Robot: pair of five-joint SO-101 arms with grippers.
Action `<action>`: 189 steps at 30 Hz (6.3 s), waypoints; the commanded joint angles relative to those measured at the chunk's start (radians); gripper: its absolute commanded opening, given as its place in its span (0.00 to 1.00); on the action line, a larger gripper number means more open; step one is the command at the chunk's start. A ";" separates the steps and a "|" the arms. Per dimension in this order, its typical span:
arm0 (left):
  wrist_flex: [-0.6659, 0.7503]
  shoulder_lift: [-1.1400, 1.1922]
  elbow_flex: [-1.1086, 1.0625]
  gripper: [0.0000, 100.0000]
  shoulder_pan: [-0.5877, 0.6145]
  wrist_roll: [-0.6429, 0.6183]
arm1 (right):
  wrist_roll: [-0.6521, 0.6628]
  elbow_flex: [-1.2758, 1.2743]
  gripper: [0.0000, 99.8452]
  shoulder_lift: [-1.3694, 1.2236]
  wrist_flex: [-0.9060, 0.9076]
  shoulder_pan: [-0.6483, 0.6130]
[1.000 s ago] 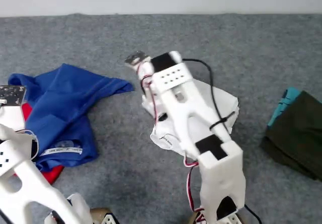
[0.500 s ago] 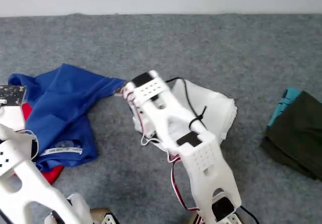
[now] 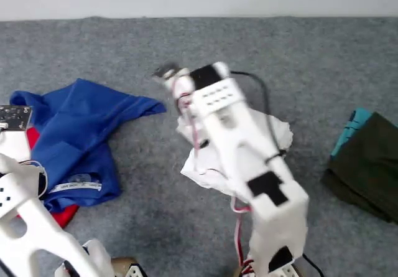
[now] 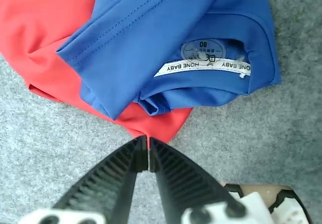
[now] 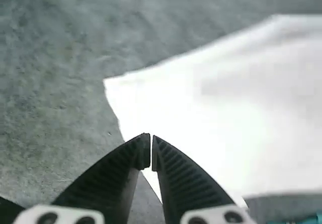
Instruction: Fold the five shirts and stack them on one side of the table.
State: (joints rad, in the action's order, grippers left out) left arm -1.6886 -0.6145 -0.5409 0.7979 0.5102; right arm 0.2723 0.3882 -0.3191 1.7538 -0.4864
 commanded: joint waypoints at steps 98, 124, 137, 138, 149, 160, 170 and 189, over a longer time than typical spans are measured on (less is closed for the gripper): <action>0.048 -0.018 0.004 0.02 -0.006 0.002 | 0.083 -0.519 0.01 0.733 -0.467 1.138; 0.049 -0.018 0.004 0.02 -0.006 0.057 | 0.431 -0.465 0.00 0.598 -0.607 1.228; 0.048 -0.025 0.005 0.02 -0.006 0.057 | 0.431 -0.951 0.01 0.613 -0.757 1.021; 0.048 -0.025 0.005 0.02 -0.006 0.057 | 0.431 -0.957 0.01 0.627 -0.750 1.026; 0.051 -0.018 0.004 0.02 -0.006 0.057 | 0.436 -0.979 0.01 0.931 -0.704 1.075; 0.043 -0.025 0.004 0.02 -0.005 0.106 | 0.433 -1.243 0.01 0.746 -0.949 1.043; 0.029 -0.018 -0.008 0.10 -0.005 0.103 | 0.428 -1.040 0.01 1.102 -0.429 0.918; 0.381 0.072 -0.404 0.22 -0.448 0.072 | 0.428 -1.039 0.01 1.161 -0.097 0.885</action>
State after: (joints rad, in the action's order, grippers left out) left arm -1.3832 -0.5915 -0.9337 0.3759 0.5946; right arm 0.7020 -0.7058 0.8086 1.6187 0.4051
